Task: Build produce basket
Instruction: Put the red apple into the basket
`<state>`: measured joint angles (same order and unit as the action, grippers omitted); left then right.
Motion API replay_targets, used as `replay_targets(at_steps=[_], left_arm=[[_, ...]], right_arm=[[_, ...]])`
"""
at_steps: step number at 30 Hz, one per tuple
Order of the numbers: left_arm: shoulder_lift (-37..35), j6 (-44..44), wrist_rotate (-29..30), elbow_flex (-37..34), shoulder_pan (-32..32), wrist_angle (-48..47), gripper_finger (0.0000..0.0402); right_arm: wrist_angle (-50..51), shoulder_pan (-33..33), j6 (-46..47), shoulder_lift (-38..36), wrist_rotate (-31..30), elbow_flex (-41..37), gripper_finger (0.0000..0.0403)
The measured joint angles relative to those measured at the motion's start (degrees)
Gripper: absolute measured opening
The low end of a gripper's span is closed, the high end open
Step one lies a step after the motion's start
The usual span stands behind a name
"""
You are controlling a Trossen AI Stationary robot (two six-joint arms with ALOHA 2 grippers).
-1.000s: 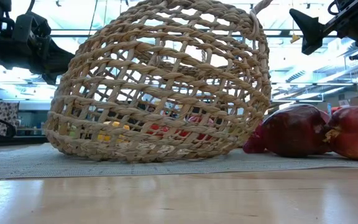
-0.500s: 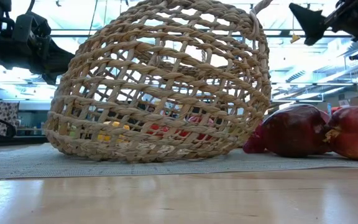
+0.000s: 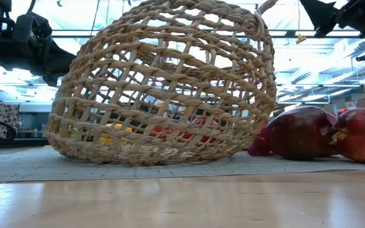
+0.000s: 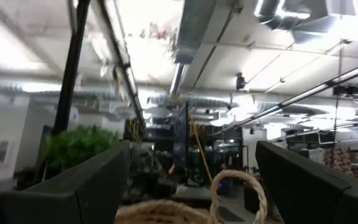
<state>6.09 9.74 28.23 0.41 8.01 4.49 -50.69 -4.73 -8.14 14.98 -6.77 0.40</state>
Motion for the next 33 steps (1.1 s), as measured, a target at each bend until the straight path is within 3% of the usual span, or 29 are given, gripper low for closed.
replay_targets(at_steps=[4,10,16,24,29,33], left_arm=[[0.0,0.0,0.0,0.0,0.0,0.0,0.0039],[0.0,0.0,0.0,0.0,0.0,0.0,0.0037],[0.0,0.0,0.0,0.0,0.0,0.0,0.0033],[0.0,0.0,0.0,0.0,0.0,0.0,0.0040],[0.0,0.0,0.0,0.0,0.0,0.0,0.0034],[0.0,0.0,0.0,0.0,0.0,0.0,0.0033]], right_arm=[[-0.3,0.0,-1.4,0.0,-1.0,0.0,0.0351],[-1.0,0.0,-5.4,0.0,-12.9,0.0,0.0351],[1.7,0.2,-0.2,0.4,-20.1,0.9,0.0351],[38.8,4.7,16.7,1.9,-31.6,11.9,0.0350],[57.3,10.2,29.3,4.9,-27.0,17.3,0.0350],[62.1,15.1,32.1,8.1,-20.8,18.9,0.0350]])
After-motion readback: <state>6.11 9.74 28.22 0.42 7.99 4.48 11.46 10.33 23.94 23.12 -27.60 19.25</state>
